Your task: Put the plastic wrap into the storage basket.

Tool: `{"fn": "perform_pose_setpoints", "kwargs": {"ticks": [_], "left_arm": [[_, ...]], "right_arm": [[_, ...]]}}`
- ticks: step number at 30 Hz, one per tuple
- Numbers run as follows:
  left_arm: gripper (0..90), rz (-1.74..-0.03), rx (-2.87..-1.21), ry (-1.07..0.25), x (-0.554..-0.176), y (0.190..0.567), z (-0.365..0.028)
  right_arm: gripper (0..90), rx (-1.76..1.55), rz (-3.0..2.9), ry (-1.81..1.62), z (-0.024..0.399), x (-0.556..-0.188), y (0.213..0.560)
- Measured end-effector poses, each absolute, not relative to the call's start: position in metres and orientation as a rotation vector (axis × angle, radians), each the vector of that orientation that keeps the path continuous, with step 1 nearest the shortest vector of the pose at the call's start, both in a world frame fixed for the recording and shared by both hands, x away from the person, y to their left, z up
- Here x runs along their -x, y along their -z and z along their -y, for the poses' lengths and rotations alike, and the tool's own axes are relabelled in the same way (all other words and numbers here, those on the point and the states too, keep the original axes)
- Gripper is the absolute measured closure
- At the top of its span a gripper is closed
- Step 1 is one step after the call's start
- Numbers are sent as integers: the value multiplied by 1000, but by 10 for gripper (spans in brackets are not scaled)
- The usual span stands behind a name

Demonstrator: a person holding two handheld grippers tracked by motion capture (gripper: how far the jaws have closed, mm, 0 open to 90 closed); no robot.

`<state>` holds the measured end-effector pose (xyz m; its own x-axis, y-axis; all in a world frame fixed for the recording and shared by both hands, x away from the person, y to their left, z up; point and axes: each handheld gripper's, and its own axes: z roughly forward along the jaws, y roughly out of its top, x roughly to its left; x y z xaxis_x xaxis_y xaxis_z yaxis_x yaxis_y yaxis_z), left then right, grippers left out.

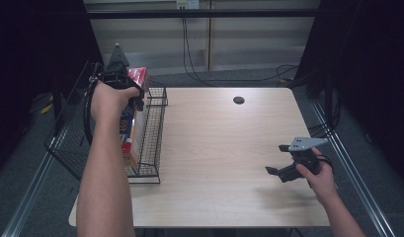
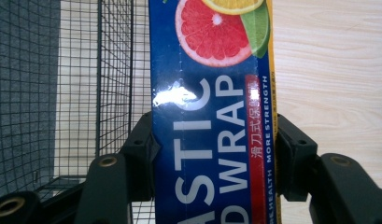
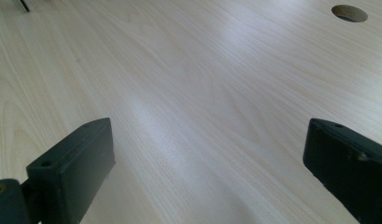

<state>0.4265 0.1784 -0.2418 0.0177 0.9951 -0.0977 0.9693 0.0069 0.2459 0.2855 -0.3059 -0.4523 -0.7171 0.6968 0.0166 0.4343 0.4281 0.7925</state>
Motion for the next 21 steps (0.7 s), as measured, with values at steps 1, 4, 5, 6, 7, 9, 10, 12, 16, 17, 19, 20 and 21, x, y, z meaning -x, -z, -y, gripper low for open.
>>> {"fn": "perform_pose_setpoints", "kwargs": {"ticks": [1,4,5,6,7,9,10,12,16,17,19,20,21], "left_arm": [[440,-2039,-2050,-153,-426,242,-178],[440,-2048,-2034,-147,-427,241,-182],[440,-2039,-2052,-152,-427,240,-184],[440,-2039,-2052,-152,-427,240,-184],[440,-2051,-2034,-160,-427,241,-183],[440,-2055,-2033,-155,-428,241,-185],[440,-2057,-2031,-160,-428,241,-185],[440,-2050,-2049,-157,-429,241,-187],[440,-2056,-2043,-149,-430,241,-189],[440,-2058,-2040,-149,-430,241,-190],[440,-2055,-2036,-145,-430,241,-192],[440,-2059,-2030,-151,-430,241,-193],[440,-2060,-2036,-157,-430,240,-195]], "right_arm": [[18,-974,-2372,-1178,306,-286,452],[18,-977,-2368,-1174,306,-286,453],[18,-977,-2369,-1172,307,-286,453],[18,-977,-2368,-1171,307,-286,453],[18,-977,-2368,-1171,307,-286,453],[18,-979,-2367,-1169,307,-286,452],[18,-979,-2366,-1170,307,-286,452],[18,-979,-2370,-1168,307,-286,452],[18,-978,-2369,-1164,307,-286,452],[18,-978,-2369,-1164,307,-286,452],[18,-977,-2371,-1161,308,-286,453],[18,-977,-2375,-1167,308,-286,453],[18,-977,-2374,-1165,308,-286,453]]}}
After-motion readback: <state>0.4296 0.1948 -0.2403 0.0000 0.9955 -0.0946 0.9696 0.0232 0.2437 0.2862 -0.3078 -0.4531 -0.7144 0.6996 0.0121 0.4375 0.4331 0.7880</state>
